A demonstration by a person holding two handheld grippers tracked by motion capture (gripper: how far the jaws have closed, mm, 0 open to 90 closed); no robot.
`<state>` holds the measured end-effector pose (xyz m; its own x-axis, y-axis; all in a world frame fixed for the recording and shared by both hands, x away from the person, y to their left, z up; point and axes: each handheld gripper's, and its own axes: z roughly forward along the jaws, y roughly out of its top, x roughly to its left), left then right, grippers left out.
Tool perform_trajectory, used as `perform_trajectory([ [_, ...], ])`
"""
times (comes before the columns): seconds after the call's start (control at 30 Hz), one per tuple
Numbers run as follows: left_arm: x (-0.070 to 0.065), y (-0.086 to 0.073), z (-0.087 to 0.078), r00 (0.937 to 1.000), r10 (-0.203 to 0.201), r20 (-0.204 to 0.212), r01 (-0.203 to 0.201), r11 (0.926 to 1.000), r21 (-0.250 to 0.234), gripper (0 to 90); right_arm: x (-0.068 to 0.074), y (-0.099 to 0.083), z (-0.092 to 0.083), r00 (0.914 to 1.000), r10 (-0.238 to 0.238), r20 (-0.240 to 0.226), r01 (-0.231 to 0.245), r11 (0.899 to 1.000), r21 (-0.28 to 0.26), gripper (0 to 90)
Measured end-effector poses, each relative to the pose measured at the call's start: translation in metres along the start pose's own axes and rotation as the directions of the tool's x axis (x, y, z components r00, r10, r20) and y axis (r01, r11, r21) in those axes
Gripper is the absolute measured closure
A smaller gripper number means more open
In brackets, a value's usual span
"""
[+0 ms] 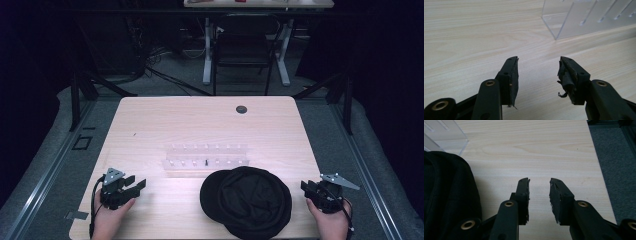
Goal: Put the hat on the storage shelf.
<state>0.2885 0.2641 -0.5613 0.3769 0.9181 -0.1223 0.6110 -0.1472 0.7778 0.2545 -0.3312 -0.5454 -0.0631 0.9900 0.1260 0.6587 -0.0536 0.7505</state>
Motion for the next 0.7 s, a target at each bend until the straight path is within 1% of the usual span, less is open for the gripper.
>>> perform_trajectory([
  [0.03, -0.001, 0.000, 0.000, 1.0000, 0.003, -0.001, -0.003, 1.0000, -0.003, 50.3, 0.000, 0.000, 0.000, 1.0000, 0.000, 0.000, 0.000, 1.000, 0.000, 68.8],
  [0.07, -0.002, 0.000, 0.000, 0.9999, 0.010, -0.005, -0.010, 0.9999, 0.002, 50.4, 0.003, 0.001, -0.003, 0.9997, -0.018, 0.015, 0.018, 1.000, -0.002, 68.6],
  [0.1, -0.002, 0.000, 0.000, 0.9999, 0.013, -0.005, -0.013, 0.9999, 0.003, 50.4, 0.003, 0.001, -0.003, 0.9997, -0.018, 0.015, 0.018, 1.000, -0.002, 68.6],
  [0.13, -0.003, 0.000, 0.001, 0.9998, 0.021, -0.002, -0.021, 0.9997, 0.010, 50.3, 0.007, 0.002, -0.005, 0.9985, -0.045, 0.032, 0.044, 0.999, 0.004, 66.3],
  [0.17, -0.003, 0.000, 0.001, 0.9998, 0.021, -0.002, -0.021, 0.9997, 0.010, 50.4, 0.007, 0.002, -0.005, 0.9985, -0.045, 0.032, 0.044, 0.999, 0.004, 66.3],
  [0.2, -0.005, 0.000, 0.001, 0.9997, 0.026, -0.005, -0.025, 0.9996, 0.010, 50.4, 0.011, 0.002, -0.008, 0.9951, -0.077, 0.062, 0.076, 0.997, 0.007, 64.7],
  [0.23, -0.005, 0.000, 0.001, 0.9997, 0.026, -0.005, -0.025, 0.9996, 0.010, 50.4, 0.011, 0.002, -0.008, 0.9951, -0.077, 0.062, 0.076, 0.997, 0.007, 64.7],
  [0.27, -0.006, 0.001, 0.001, 0.9994, 0.035, 0.001, -0.035, 0.9993, 0.009, 50.3, 0.016, 0.004, -0.010, 0.9909, -0.108, 0.081, 0.107, 0.994, 0.009, 65.4],
  [0.33, -0.007, 0.001, 0.001, 0.9994, 0.035, 0.004, -0.035, 0.9993, 0.010, 50.4, 0.018, 0.005, -0.012, 0.9902, -0.113, 0.082, 0.112, 0.994, 0.012, 65.6],
  [0.4, -0.008, 0.001, 0.001, 0.9994, 0.034, 0.009, -0.034, 0.9994, 0.010, 50.3, 0.021, 0.009, -0.016, 0.9898, -0.123, 0.071, 0.122, 0.992, 0.014, 67.2],
  [0.47, -0.008, 0.002, 0.000, 0.9993, 0.027, 0.026, -0.028, 0.9995, 0.017, 50.3, 0.024, 0.012, -0.019, 0.9937, -0.105, 0.037, 0.105, 0.994, 0.014, 70.2],
  [0.5, -0.009, 0.002, -0.001, 0.9991, 0.032, 0.028, -0.032, 0.9993, 0.019, 50.3, 0.026, 0.013, -0.021, 0.9939, -0.106, 0.031, 0.105, 0.994, 0.022, 71.6],
  [0.63, -0.011, 0.003, -0.002, 0.9988, 0.040, 0.027, -0.040, 0.9991, 0.012, 50.3, 0.030, 0.022, -0.027, 0.9941, -0.108, 0.010, 0.108, 0.993, 0.043, 72.5],
  [0.67, -0.011, 0.003, -0.003, 0.9988, 0.041, 0.025, -0.042, 0.9991, 0.009, 50.3, 0.031, 0.025, -0.029, 0.9941, -0.109, 0.004, 0.108, 0.992, 0.059, 72.5],
  [0.7, -0.012, 0.003, -0.003, 0.9988, 0.043, 0.024, -0.043, 0.9990, 0.012, 50.2, 0.032, 0.028, -0.030, 0.9945, -0.104, -0.013, 0.105, 0.992, 0.071, 72.4],
])
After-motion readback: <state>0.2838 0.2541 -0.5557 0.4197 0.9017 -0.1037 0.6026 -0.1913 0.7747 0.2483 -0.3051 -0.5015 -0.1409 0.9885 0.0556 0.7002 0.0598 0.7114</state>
